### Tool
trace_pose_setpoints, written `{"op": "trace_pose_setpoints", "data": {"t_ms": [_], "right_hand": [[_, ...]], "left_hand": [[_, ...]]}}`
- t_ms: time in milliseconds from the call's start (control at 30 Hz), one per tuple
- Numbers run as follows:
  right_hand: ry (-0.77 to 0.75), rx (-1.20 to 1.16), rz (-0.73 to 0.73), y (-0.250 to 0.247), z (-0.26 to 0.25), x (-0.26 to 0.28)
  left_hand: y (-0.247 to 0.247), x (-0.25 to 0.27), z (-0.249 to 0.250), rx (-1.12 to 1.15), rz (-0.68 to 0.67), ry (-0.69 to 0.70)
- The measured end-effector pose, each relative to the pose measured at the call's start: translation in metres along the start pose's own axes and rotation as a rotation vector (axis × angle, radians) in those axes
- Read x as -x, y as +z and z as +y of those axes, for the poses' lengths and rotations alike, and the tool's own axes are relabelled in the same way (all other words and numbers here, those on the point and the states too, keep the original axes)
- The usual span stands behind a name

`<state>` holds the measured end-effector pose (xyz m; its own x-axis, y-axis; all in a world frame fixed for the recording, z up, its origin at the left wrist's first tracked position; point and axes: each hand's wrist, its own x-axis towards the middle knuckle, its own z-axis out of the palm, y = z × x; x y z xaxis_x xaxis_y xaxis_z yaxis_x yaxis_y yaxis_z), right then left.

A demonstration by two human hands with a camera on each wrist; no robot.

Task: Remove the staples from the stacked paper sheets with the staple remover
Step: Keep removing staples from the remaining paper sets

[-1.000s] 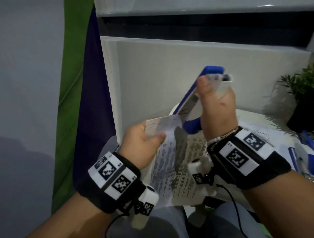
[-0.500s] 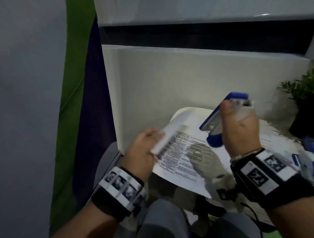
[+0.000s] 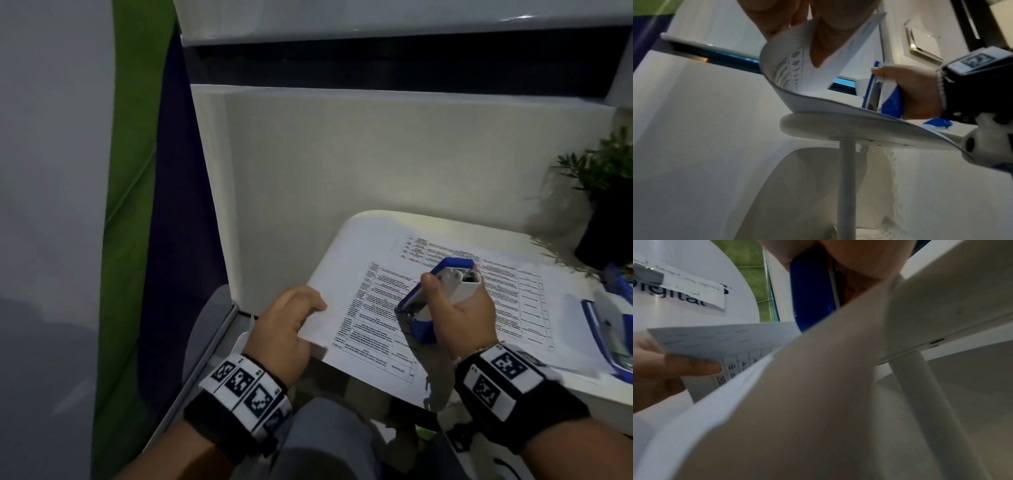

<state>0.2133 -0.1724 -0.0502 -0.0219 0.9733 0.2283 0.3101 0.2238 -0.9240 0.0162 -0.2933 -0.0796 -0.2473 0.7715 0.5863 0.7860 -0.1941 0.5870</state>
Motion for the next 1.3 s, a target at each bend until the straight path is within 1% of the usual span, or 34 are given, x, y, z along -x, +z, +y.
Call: {"op": "trace_pose_setpoints", "data": {"t_ms": [67,133,167,200,233,267,333,367,400,467,533,633,667,767,933,1000,1067,1133,1167,1200,1300], "right_hand": [[0.004,-0.001,-0.017,-0.002,-0.002,-0.003],[-0.012,-0.011,-0.030,-0.002,-0.005,-0.007],[-0.012,-0.040,-0.021,-0.002,-0.009,-0.008],[0.001,-0.084,-0.001,0.000,-0.011,-0.011],[0.019,-0.137,0.023,0.002,-0.014,-0.015],[0.045,-0.193,0.051,0.005,-0.016,-0.018],[0.098,-0.270,0.090,0.013,-0.019,-0.026],[0.112,-0.299,0.086,0.018,-0.022,-0.028],[0.133,-0.346,0.077,0.024,-0.023,-0.029],[0.193,-0.410,0.068,0.034,-0.023,-0.028],[0.227,-0.418,0.043,0.043,-0.018,-0.025],[0.243,-0.456,0.053,0.051,-0.012,-0.022],[0.249,-0.464,0.051,0.052,-0.010,-0.022],[0.280,-0.559,0.044,0.054,-0.006,-0.020],[0.282,-0.578,0.048,0.056,-0.002,-0.019],[0.287,-0.594,0.039,0.056,-0.001,-0.020],[0.293,-0.608,0.020,0.057,-0.001,-0.019],[0.297,-0.621,0.017,0.058,-0.002,-0.019],[0.295,-0.639,0.017,0.058,-0.001,-0.019],[0.291,-0.649,0.019,0.059,-0.002,-0.019],[0.271,-0.650,0.022,0.060,-0.001,-0.019]], "left_hand": [[-0.008,-0.007,0.008,-0.070,-0.008,-0.194],[-0.022,-0.015,0.009,-0.190,-0.089,-0.428],[-0.032,-0.019,0.009,-0.197,-0.123,-0.494],[-0.045,-0.023,0.010,-0.171,-0.118,-0.535],[-0.060,-0.028,0.012,-0.147,-0.066,-0.556],[-0.075,-0.033,0.014,-0.153,0.021,-0.559],[-0.107,-0.041,0.015,-0.258,0.197,-0.529],[-0.122,-0.043,0.013,-0.326,0.275,-0.516],[-0.136,-0.044,0.008,-0.387,0.332,-0.502],[-0.157,-0.042,-0.005,-0.461,0.356,-0.470],[-0.165,-0.035,-0.021,-0.506,0.309,-0.485],[-0.152,-0.026,-0.044,-0.534,0.256,-0.491],[-0.144,-0.023,-0.052,-0.519,0.224,-0.521],[-0.119,0.000,-0.084,-0.345,0.125,-0.633],[-0.083,0.042,-0.125,-0.248,0.063,-0.749],[-0.071,0.050,-0.129,-0.206,0.082,-0.817],[-0.059,0.054,-0.133,-0.190,0.098,-0.841],[-0.051,0.054,-0.136,-0.187,0.055,-0.864],[-0.048,0.052,-0.138,-0.194,0.013,-0.910],[-0.045,0.051,-0.142,-0.232,-0.064,-0.970],[-0.036,0.045,-0.153,-0.469,-0.376,-1.117]]}}
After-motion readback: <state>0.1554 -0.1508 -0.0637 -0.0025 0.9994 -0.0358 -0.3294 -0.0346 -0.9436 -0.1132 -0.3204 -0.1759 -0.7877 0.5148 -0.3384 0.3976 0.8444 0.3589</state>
